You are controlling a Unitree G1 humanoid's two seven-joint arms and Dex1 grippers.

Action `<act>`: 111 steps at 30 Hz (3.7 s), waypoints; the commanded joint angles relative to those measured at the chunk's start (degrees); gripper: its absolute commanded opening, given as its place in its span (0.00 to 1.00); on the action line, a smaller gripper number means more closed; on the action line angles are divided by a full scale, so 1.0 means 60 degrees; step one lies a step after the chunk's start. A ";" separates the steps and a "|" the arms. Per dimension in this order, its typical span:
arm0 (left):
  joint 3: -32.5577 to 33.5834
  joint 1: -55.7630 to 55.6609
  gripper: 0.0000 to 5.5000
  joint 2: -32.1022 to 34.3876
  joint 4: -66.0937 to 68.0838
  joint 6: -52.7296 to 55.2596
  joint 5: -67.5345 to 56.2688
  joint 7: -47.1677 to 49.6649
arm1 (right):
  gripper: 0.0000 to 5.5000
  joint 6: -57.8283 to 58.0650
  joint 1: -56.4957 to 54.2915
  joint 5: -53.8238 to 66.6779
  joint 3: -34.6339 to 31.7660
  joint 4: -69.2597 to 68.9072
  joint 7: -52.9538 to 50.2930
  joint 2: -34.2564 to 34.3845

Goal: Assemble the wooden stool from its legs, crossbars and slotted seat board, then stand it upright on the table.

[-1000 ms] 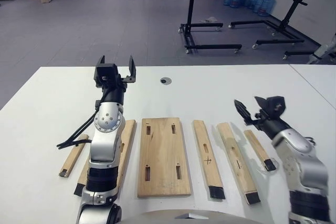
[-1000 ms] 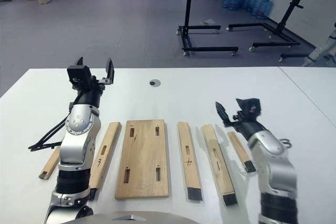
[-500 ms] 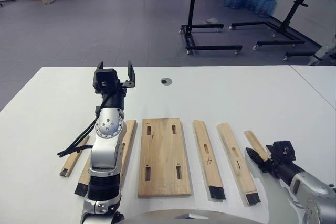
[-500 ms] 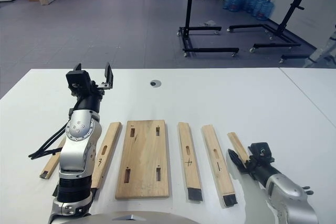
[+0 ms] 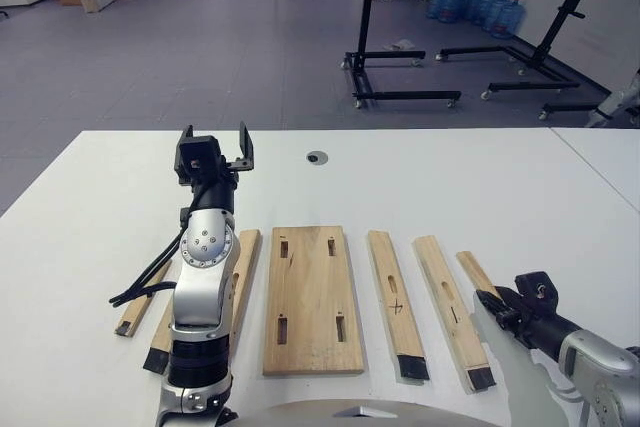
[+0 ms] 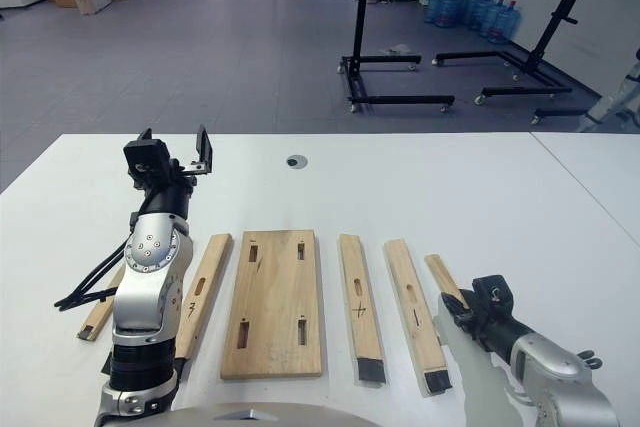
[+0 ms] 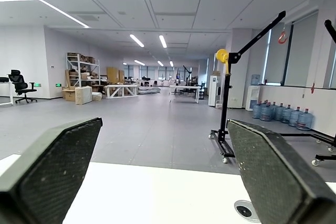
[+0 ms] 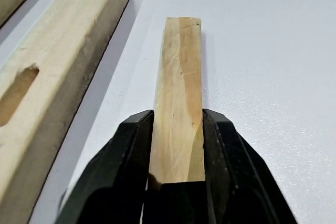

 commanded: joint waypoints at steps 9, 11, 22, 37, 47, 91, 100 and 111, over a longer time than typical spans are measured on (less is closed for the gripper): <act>0.0371 -0.0873 0.79 0.0434 0.1100 0.0665 -0.0599 -0.0739 | 0.23 0.0835 -0.3951 -0.0319 0.0958 0.0416 -0.2273 0.1443; 0.0553 -0.1125 0.79 0.0335 0.1339 0.0692 -0.1146 -0.0997 | 0.23 -0.0278 -0.5130 -0.0776 0.1203 0.0781 -0.2724 0.1838; 0.1939 -0.1911 0.79 -0.0641 0.1653 0.3322 -0.7596 -0.3353 | 0.23 -0.4255 -0.7370 -0.2426 0.4685 0.2199 -0.1528 0.3572; 0.1964 -0.1916 0.76 0.0061 0.2481 0.5128 -0.9939 -0.3511 | 0.23 -0.5191 -0.7569 -0.3014 0.5729 0.2369 -0.0532 0.4034; 0.1672 -0.1808 0.49 0.0153 0.2462 0.4617 -0.9592 -0.3642 | 0.23 -0.5095 -0.7477 -0.3098 0.5596 0.2434 -0.0268 0.3923; 0.2086 -0.0356 0.07 0.1900 0.0818 0.0945 -0.5679 -0.2991 | 0.61 -0.3255 -0.7027 -0.2124 0.3463 0.1549 -0.0621 0.3136; 0.3154 0.3671 0.07 0.3851 -0.2769 0.1886 -0.6283 -0.4184 | 0.61 -0.3205 -0.6451 -0.2526 0.2947 0.1228 -0.1726 0.3072; 0.3025 0.6282 0.07 0.3104 -0.1905 0.0525 -0.5118 -0.4239 | 0.61 -0.3252 -0.6089 -0.2928 0.3420 0.1022 -0.2217 0.3273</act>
